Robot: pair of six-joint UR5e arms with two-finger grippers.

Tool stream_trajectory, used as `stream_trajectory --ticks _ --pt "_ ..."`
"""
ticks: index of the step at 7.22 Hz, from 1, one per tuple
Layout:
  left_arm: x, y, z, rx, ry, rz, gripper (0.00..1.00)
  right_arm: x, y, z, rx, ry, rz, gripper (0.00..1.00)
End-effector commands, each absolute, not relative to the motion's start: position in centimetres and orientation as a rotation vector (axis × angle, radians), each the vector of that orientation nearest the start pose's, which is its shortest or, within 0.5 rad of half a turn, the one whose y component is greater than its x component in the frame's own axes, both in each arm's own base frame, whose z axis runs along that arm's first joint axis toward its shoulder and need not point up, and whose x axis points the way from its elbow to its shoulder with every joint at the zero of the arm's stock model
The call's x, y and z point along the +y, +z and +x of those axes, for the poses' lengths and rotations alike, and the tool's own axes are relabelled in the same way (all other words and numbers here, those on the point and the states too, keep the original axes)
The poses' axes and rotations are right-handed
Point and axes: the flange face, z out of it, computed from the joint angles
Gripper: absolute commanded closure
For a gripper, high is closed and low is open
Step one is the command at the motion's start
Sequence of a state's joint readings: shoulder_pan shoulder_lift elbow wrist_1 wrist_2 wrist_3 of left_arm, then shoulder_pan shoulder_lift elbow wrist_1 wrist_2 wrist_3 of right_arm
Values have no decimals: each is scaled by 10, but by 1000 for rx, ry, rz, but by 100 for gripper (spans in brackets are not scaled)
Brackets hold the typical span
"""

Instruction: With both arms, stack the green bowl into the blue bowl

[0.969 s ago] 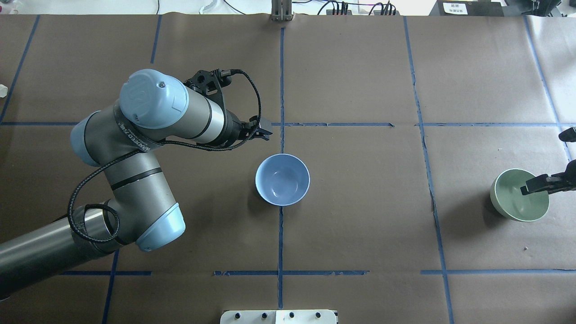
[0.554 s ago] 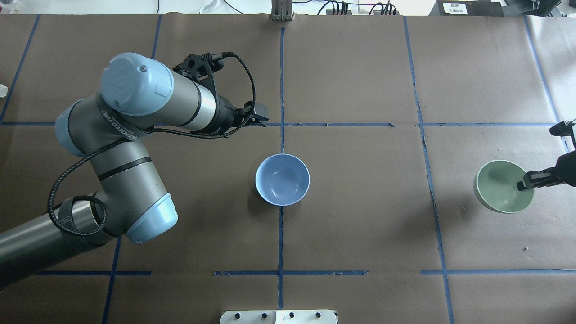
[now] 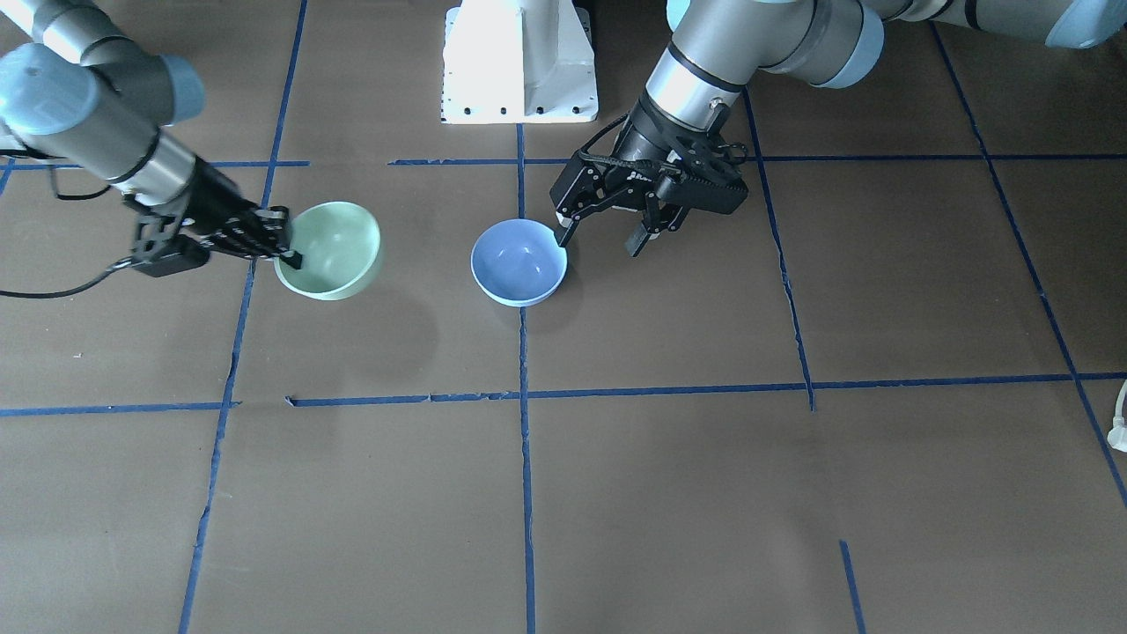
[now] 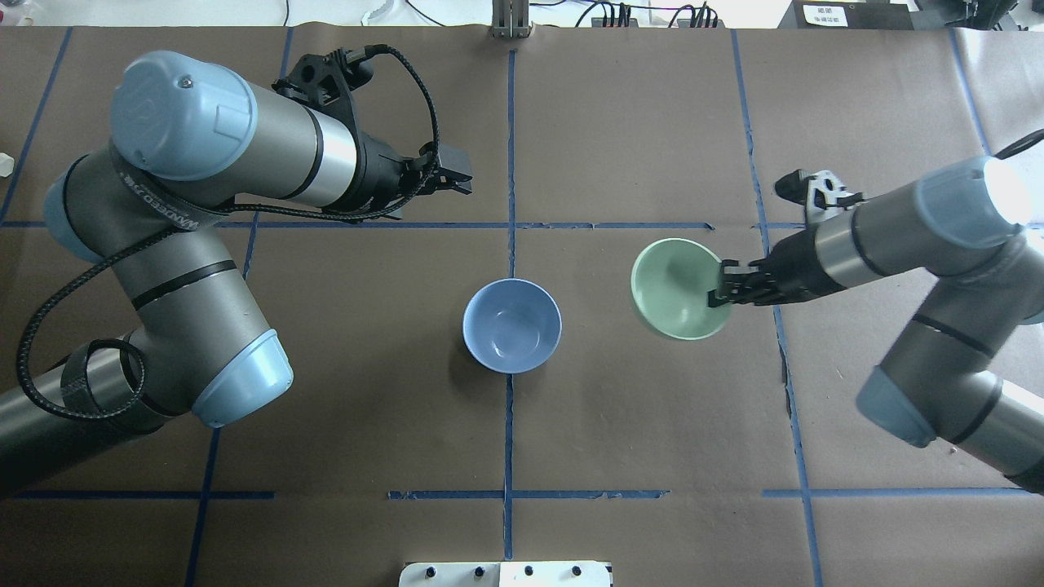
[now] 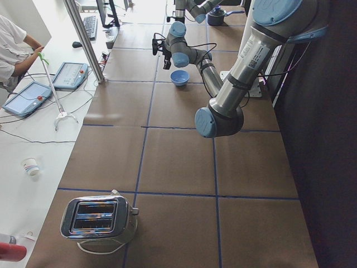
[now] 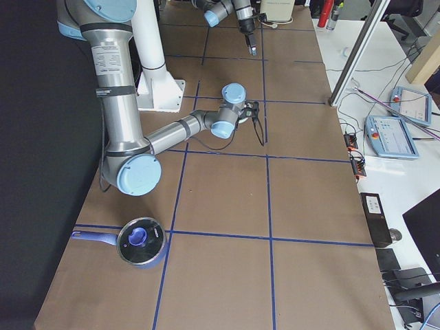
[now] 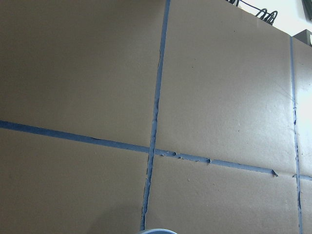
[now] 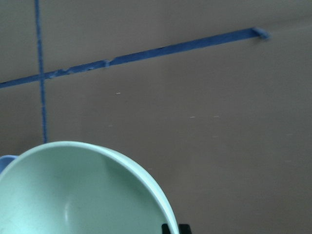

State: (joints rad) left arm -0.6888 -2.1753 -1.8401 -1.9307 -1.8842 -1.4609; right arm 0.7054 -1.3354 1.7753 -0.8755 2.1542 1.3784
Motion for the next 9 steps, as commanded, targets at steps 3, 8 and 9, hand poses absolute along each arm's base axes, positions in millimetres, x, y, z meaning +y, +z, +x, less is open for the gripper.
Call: stream_trajectory --ticks 3,8,9 --pt "-472 149 407 1239 -313 229 0 -395 246 -502 -1206 253 -34 100" --pt "-472 150 407 1238 -313 226 0 -408 245 -522 -1182 316 -44 99" --pt "-472 149 407 1239 -314 228 0 -410 250 -525 -1172 324 -48 98"
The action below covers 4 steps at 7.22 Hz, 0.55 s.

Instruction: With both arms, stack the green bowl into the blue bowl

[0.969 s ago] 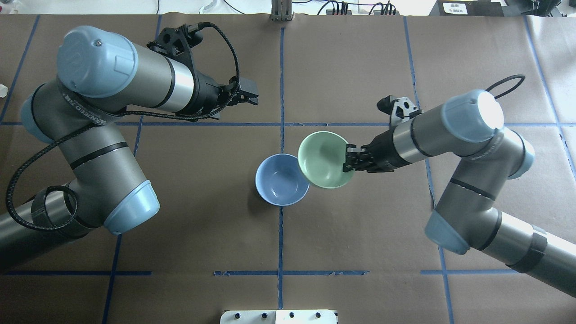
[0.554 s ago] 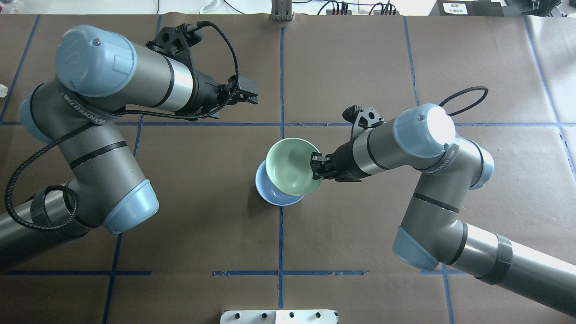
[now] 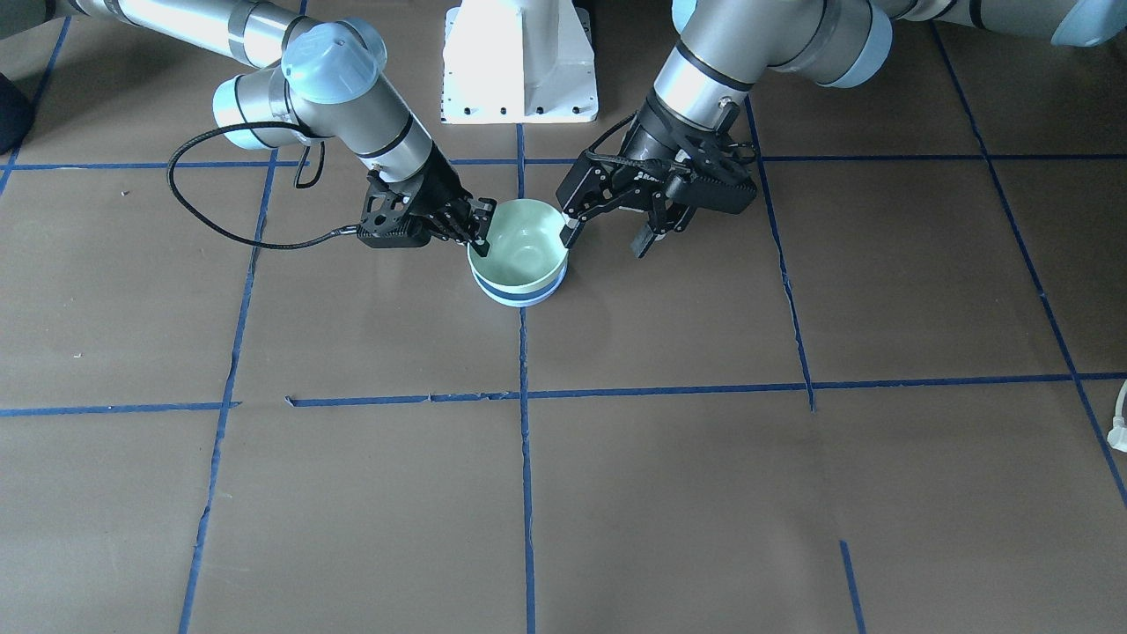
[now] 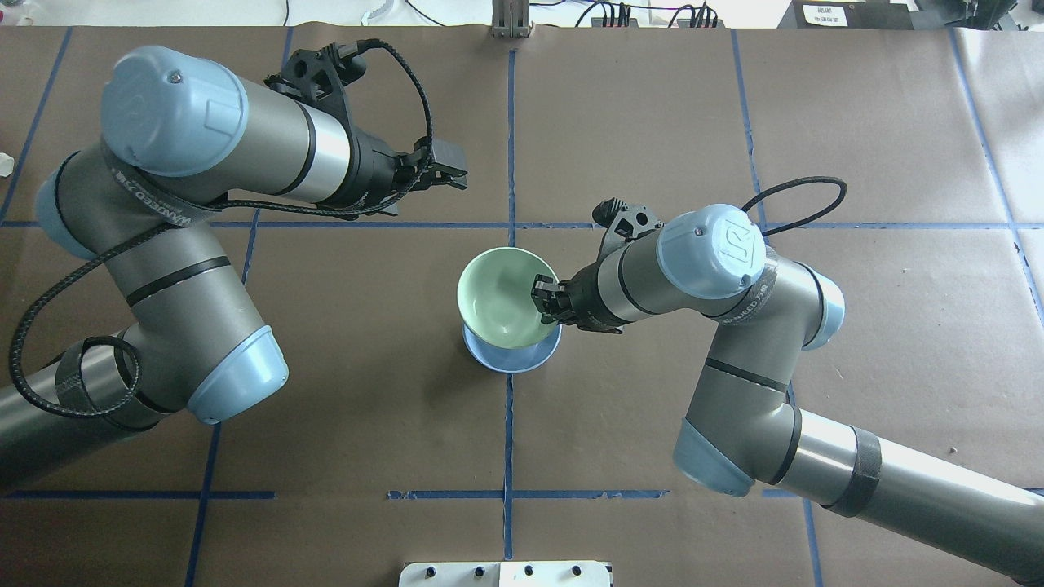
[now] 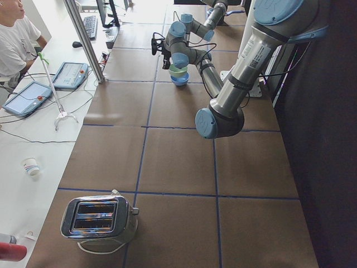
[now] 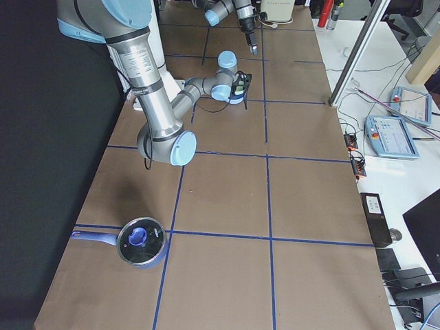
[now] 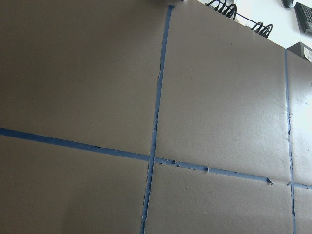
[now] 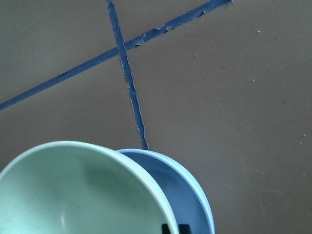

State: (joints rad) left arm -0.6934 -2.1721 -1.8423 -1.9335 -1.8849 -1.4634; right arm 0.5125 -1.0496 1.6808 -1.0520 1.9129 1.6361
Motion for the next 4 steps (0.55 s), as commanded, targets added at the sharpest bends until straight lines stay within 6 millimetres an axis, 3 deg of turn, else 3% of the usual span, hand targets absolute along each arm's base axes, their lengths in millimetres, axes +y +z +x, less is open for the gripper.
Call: stream_trajectory --ticks 1,2,4 --pt "-472 149 407 1239 -314 228 0 -411 250 -526 -1171 326 -50 91" --pt "-472 149 407 1239 -314 228 0 -403 256 -535 -1156 323 -48 1" --pt "-472 150 407 1237 -314 227 0 -396 251 -540 -1161 342 12 0"
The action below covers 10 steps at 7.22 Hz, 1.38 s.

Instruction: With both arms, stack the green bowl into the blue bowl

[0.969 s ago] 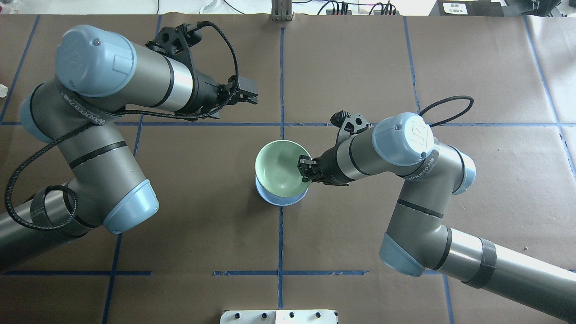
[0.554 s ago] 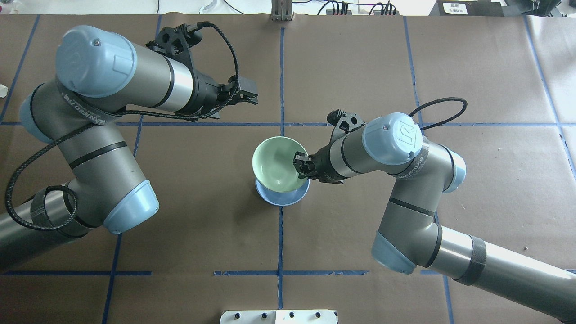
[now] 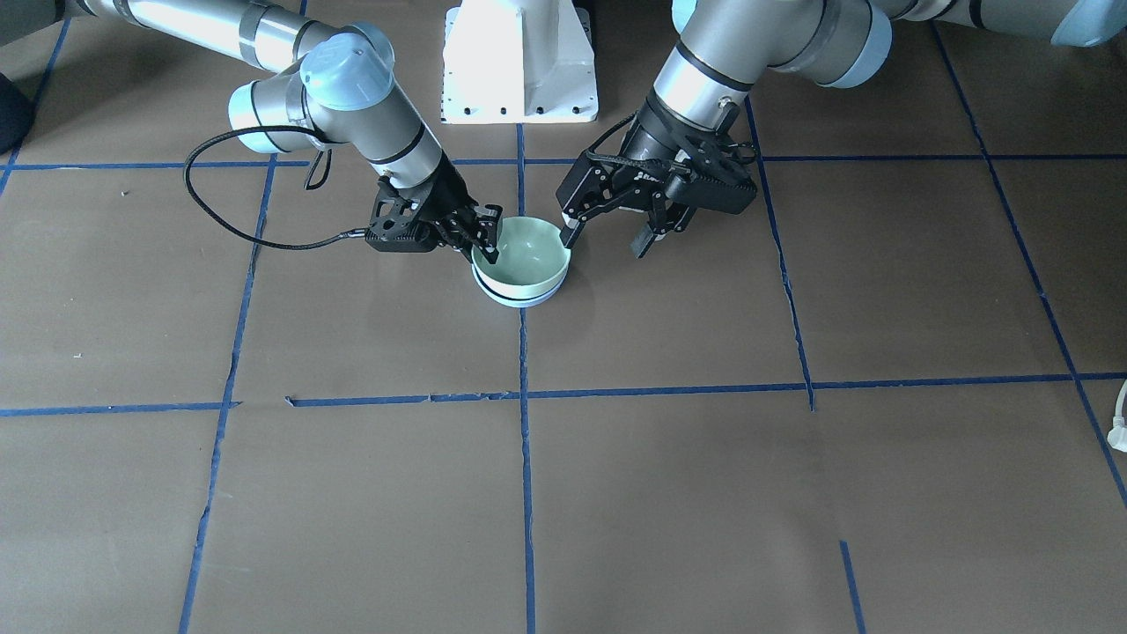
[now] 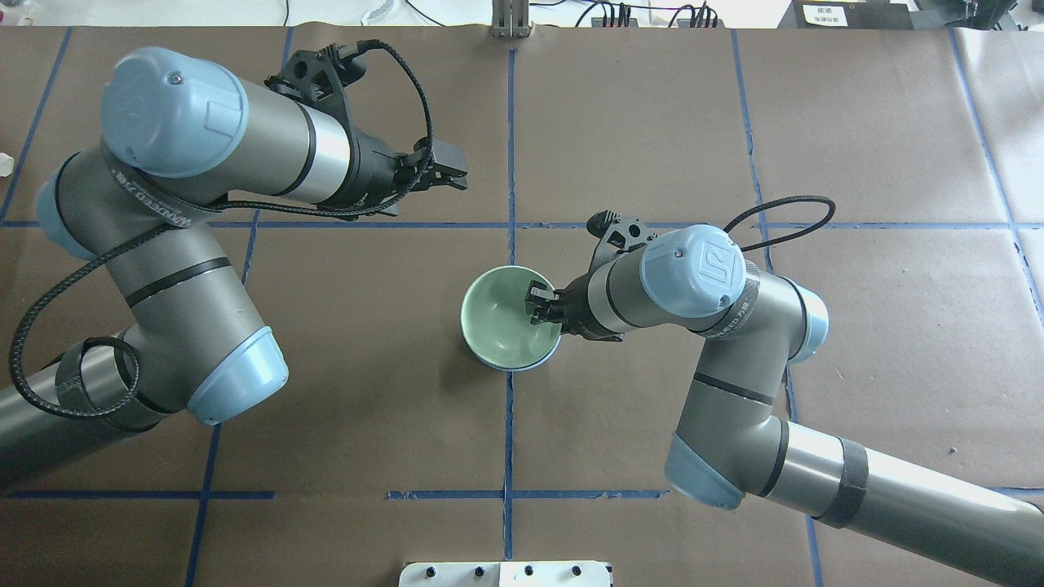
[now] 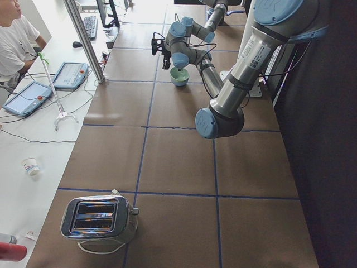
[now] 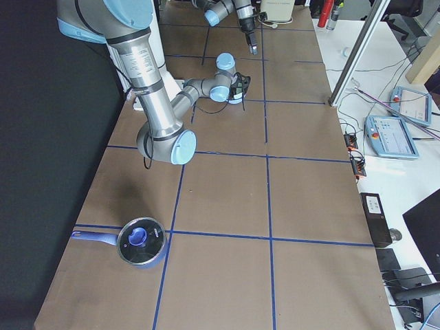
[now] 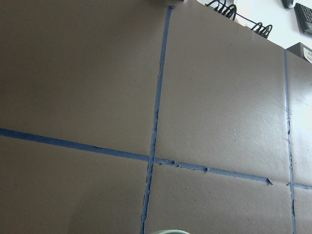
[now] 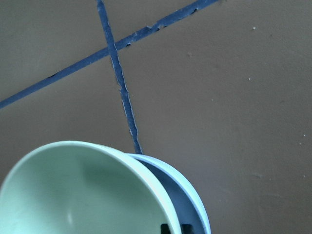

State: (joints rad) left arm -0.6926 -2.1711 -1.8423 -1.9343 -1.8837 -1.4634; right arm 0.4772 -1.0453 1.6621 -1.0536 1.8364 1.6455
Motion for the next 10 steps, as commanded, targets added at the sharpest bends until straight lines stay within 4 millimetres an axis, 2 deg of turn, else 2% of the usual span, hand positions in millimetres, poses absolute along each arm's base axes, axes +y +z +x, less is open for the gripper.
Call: stream_trajectory --ticks 1,2,3,4,5,6,7,8,9,10 --pt "-472 153 408 1232 -314 226 0 -394 240 -532 -1183 339 18 0" --pt "-470 171 410 1208 -314 211 0 -401 231 -508 -1196 344 11 0" --pt "-470 181 409 1193 -314 205 0 -424 229 -461 -1192 351 -33 0" --pt "-466 206 408 1161 -297 166 0 -455 252 -404 -1184 387 -75 0" --pt "-473 228 392 1134 -247 156 0 -483 284 -352 -1156 388 -63 0" --pt "-478 267 369 1083 -185 157 0 -499 337 -299 -1098 325 -1 0" --pt "-484 309 336 1020 -124 195 0 -508 393 -251 -1024 234 68 0" --pt "-492 356 290 951 -44 239 0 -510 444 -203 -936 137 130 0" --pt "-505 398 229 902 39 275 0 -512 478 -160 -846 22 160 0" --pt "-508 444 171 845 122 309 0 -508 515 -123 -760 -122 159 0"
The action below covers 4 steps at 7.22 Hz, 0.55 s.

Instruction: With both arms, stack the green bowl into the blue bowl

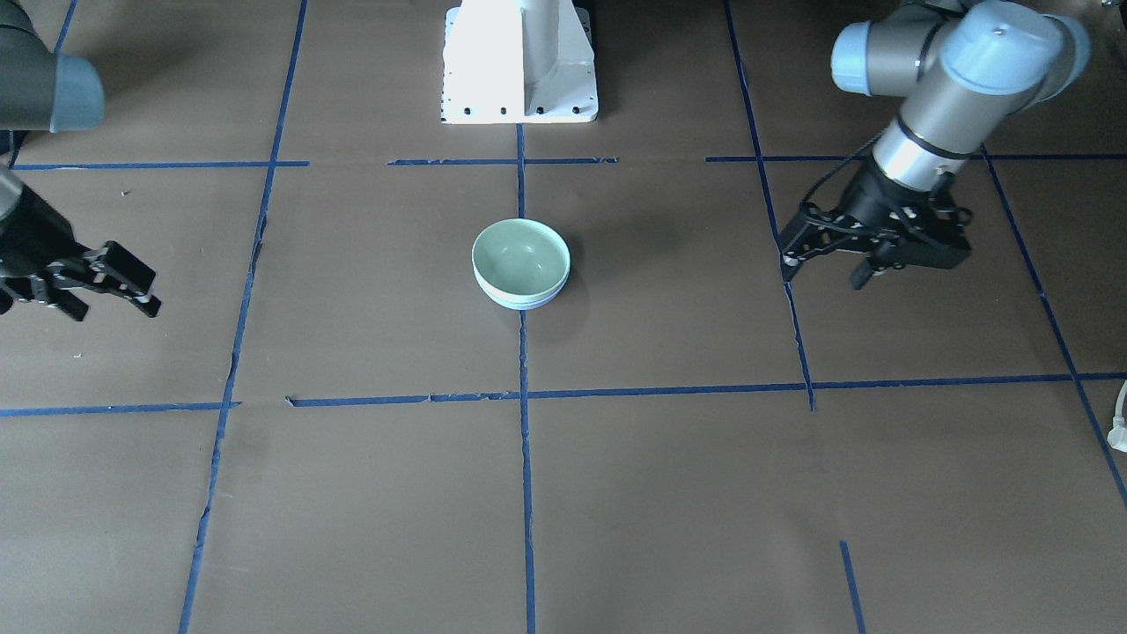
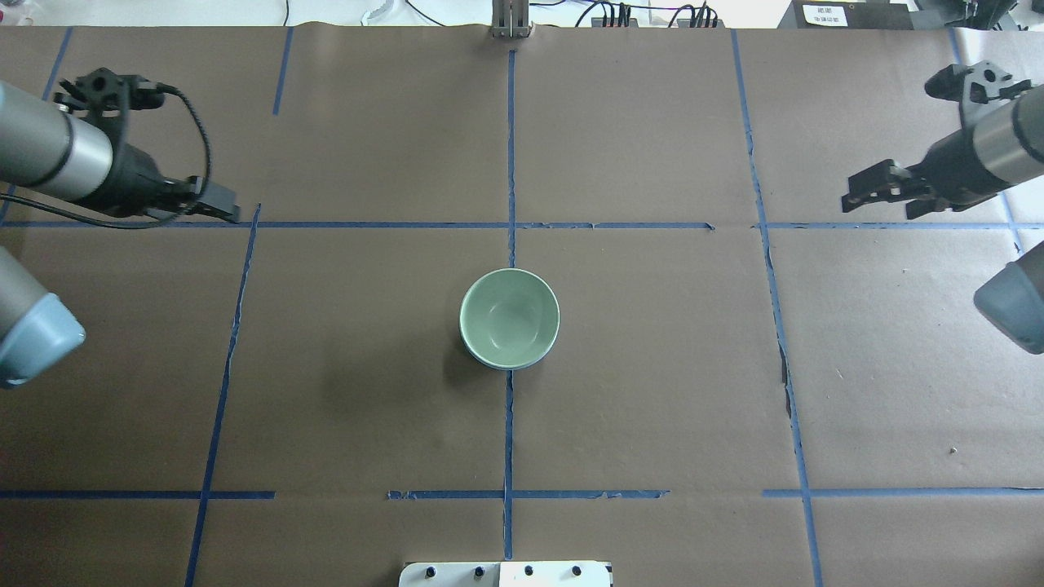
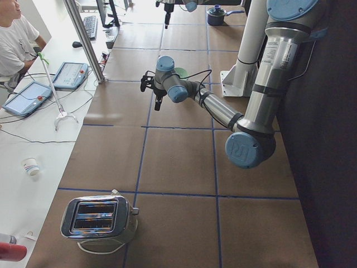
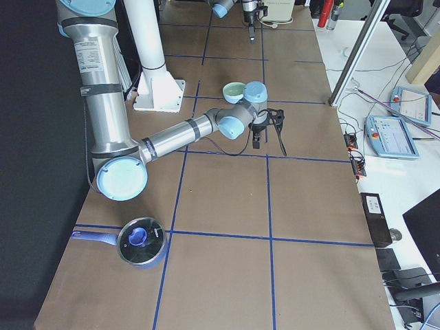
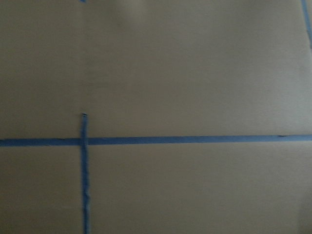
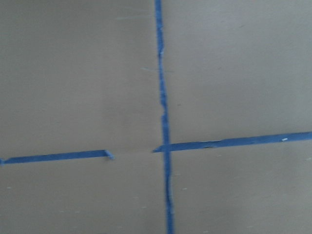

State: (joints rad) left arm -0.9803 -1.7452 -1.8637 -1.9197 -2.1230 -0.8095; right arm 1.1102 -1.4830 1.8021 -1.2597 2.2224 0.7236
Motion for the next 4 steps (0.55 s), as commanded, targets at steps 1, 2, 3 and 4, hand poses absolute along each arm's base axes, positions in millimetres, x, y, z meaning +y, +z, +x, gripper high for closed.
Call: stream_trajectory --ticks 1,2,3,4 --pt "-516 483 111 771 189 352 0 -515 554 -69 -708 -226 151 0" --pt "-522 504 58 746 223 309 0 -520 592 -25 -732 -269 133 0" --pt "-522 519 16 708 262 280 0 -520 616 9 -781 -262 135 0" --pt "-524 539 -12 694 273 249 0 -515 623 21 -779 -243 135 0"
